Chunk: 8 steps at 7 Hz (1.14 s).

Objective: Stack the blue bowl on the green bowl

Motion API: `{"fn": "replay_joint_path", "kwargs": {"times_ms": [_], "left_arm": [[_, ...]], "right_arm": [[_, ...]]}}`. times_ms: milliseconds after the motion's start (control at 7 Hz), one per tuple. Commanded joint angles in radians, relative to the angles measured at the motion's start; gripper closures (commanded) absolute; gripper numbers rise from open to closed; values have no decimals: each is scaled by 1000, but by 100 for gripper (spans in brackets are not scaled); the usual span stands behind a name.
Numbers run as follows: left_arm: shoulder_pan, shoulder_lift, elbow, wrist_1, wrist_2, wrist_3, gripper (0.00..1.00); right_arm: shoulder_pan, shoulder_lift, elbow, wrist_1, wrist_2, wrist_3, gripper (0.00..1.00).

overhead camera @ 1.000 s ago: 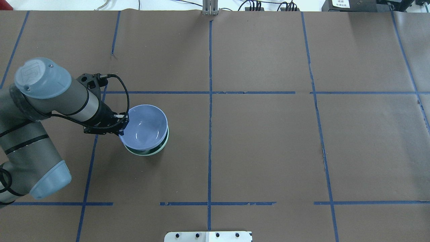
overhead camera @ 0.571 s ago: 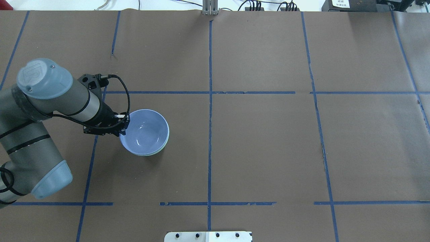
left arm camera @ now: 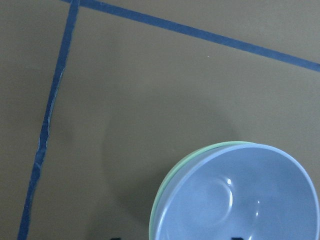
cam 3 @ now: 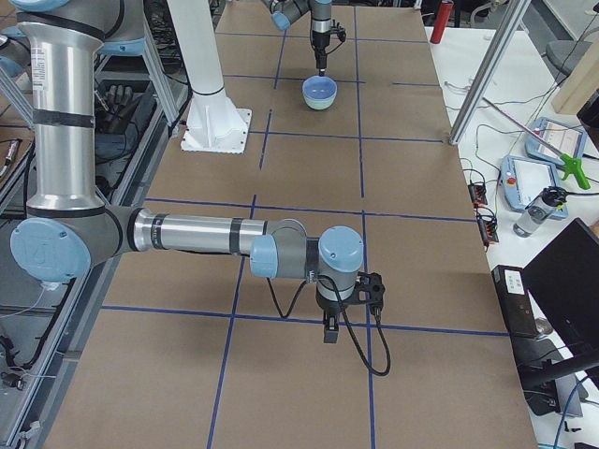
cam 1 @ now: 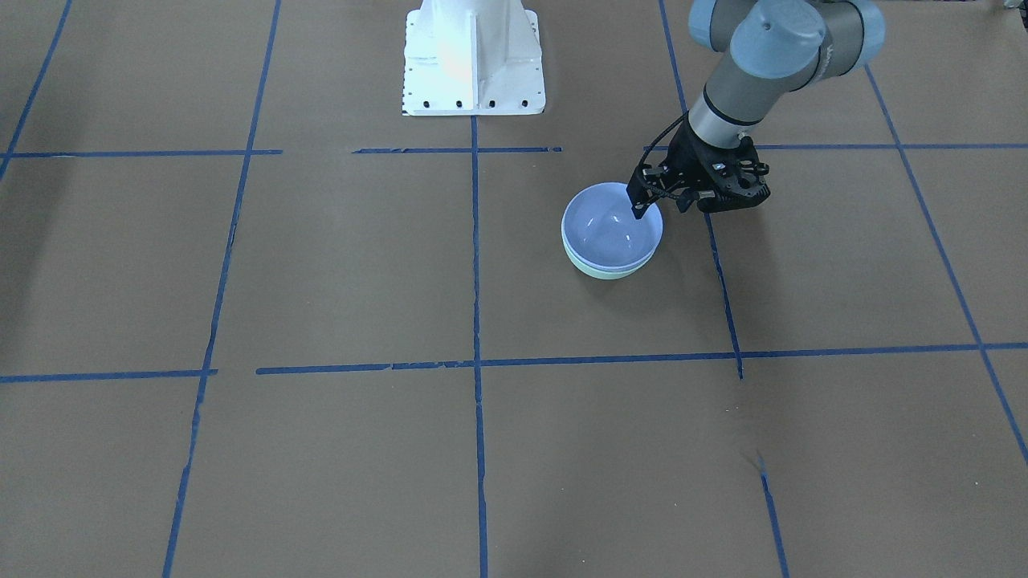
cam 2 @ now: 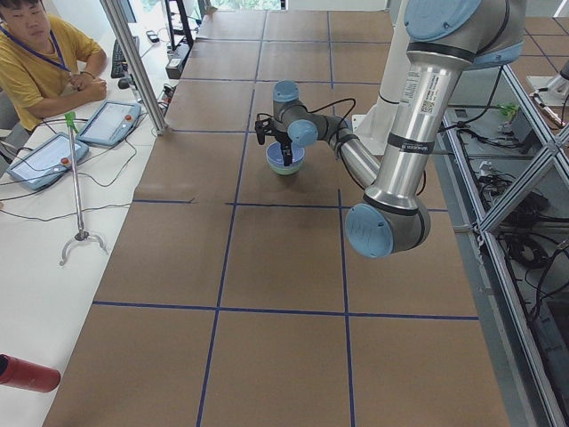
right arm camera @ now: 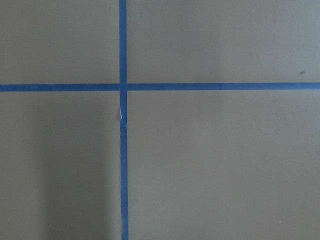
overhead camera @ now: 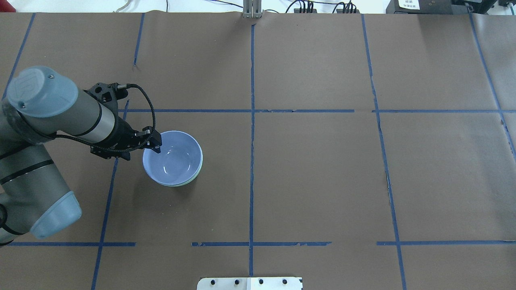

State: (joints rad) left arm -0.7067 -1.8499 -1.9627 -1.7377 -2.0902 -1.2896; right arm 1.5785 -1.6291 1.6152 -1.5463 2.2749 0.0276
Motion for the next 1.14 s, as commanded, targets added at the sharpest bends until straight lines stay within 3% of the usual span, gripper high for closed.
{"fn": "replay_joint_path", "kwargs": {"times_ms": [0,429,714,1000], "left_arm": [[-144,100,-28,-11,-144,272,0],[-409,331,-18,0,-151,763,0],[-610,434,72,3,-151,1151,0],[-793,454,201,24,-149,1469,0]], "right_arm": [[0,0,0,0,0,0,0],[0,0,0,0,2,0,0],[0,0,0,0,0,0,0],[0,0,0,0,0,0,0]]}}
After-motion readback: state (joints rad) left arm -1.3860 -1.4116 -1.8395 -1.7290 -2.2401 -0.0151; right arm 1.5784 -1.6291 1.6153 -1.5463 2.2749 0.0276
